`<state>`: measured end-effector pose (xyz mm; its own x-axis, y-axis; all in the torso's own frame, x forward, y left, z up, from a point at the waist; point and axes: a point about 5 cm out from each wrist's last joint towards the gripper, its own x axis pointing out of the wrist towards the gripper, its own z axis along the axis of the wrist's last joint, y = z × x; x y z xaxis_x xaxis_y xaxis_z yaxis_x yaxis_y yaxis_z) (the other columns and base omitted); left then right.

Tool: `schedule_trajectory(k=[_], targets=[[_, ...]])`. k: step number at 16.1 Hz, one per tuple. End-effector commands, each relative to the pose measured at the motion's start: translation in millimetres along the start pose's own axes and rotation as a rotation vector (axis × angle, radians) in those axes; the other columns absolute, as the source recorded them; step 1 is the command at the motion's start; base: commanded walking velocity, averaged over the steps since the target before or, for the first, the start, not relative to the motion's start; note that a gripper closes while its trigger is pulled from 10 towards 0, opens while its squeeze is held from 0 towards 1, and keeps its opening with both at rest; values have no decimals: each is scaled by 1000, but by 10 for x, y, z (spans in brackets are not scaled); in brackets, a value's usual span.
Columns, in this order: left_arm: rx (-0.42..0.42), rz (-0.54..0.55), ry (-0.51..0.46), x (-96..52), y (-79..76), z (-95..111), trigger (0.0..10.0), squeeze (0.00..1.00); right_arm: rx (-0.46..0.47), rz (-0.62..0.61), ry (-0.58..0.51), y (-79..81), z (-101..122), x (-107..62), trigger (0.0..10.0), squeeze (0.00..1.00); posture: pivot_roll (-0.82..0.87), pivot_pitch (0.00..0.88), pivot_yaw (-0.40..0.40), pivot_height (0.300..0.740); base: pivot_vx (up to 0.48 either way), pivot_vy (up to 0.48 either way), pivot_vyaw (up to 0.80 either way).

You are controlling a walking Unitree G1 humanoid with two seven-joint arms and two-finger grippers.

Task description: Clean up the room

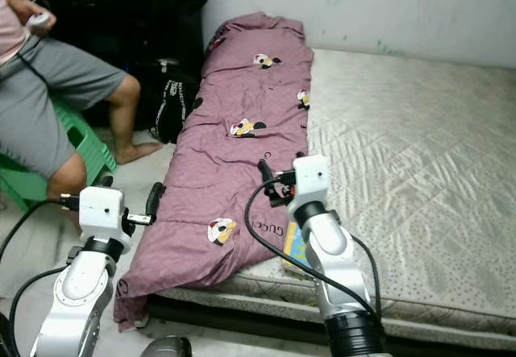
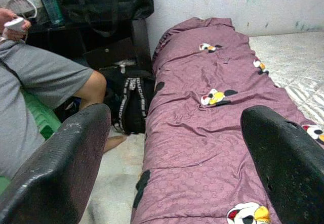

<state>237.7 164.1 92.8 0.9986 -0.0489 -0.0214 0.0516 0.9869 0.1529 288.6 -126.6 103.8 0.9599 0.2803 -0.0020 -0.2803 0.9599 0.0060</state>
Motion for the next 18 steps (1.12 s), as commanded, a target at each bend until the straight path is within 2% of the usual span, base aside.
schedule_trajectory(k=[1, 5, 9, 12, 14, 16, 18], targets=[[-2, -1, -7, 12, 8, 14, 10000, 0, 5, -23, 4, -30, 9, 24, 10000, 0, -22, 0, -51, 740, 0, 0, 0], [-14, -12, -4, 15, 5, 12, 10000, 0, 9, -37, 2, -44, 4, 18, 10000, 0, -24, 0, -50, 740, 0, 0, 0], [-12, -7, -4, 16, 4, 12, 10000, 0, 19, -74, 8, -84, -14, 7, 10000, 0, -26, 0, -47, 740, 0, 0, -800], [-10, 45, 1, 18, 47, 10, 10000, 0, 4, -88, -12, -102, 11, 6, 10000, 0, -26, 0, -49, 740, 0, 0, 0], [-2, 150, 8, 22, 163, -13, 10000, 0, -5, -131, -22, -130, 21, 3, 10000, 0, -21, 0, -48, 740, 0, 0, 0], [-35, 154, 23, 29, 182, -35, 10000, 0, -9, -141, -24, -138, 24, 9, 10000, 0, -22, 0, -46, 740, 0, 0, 0], [-17, 134, 18, 36, 160, -20, 10000, 0, -12, -141, -23, -143, 21, 13, 10000, 0, -23, 0, -46, 740, 0, 0, 0]])
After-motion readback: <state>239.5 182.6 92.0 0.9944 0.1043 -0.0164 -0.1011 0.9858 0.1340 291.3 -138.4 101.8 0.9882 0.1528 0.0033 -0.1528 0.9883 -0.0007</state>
